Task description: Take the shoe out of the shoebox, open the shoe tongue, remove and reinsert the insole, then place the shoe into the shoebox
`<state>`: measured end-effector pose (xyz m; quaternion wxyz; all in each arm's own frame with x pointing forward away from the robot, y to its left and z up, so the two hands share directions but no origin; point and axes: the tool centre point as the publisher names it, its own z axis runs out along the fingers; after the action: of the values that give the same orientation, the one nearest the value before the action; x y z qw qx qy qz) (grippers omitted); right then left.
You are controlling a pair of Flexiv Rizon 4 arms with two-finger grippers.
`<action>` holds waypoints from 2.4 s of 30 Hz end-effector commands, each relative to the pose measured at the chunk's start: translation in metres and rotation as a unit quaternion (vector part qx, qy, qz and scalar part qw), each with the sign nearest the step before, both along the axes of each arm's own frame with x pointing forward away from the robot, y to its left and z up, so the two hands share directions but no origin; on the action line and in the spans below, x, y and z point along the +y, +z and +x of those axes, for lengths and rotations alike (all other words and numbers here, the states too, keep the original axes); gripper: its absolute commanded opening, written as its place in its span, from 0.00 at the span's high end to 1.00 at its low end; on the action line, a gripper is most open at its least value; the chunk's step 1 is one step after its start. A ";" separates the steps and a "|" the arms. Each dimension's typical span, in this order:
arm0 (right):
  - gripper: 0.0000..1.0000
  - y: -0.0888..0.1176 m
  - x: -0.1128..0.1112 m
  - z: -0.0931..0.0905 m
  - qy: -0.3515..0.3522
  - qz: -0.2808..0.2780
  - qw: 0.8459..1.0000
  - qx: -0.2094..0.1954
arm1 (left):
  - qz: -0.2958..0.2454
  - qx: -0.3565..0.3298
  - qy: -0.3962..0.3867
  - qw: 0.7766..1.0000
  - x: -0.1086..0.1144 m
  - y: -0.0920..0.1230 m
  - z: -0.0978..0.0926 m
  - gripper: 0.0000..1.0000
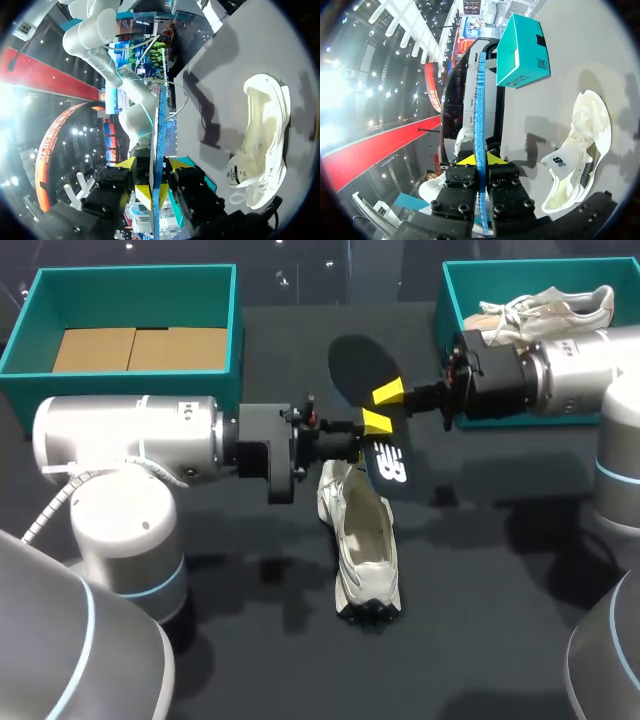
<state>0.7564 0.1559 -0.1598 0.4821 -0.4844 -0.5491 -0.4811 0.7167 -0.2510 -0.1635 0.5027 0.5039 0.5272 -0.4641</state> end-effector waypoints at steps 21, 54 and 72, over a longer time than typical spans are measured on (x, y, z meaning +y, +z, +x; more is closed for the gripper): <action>1.00 -0.010 -0.002 -0.022 0.008 0.003 1.000 0.014 | 0.101 0.034 0.029 0.994 0.092 0.018 0.017 0.00; 1.00 -0.034 0.005 -0.031 0.006 0.022 1.000 0.006 | 0.320 0.084 0.023 0.944 0.088 0.089 0.093 0.00; 1.00 -0.034 0.005 -0.031 0.006 0.022 1.000 0.006 | 0.591 0.143 -0.018 0.794 0.023 0.105 0.119 0.00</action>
<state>0.7253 0.1598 -0.1930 0.4995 -0.4731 -0.5382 -0.4869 0.8221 -0.2039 -0.0665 0.1889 0.5910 0.7352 -0.2730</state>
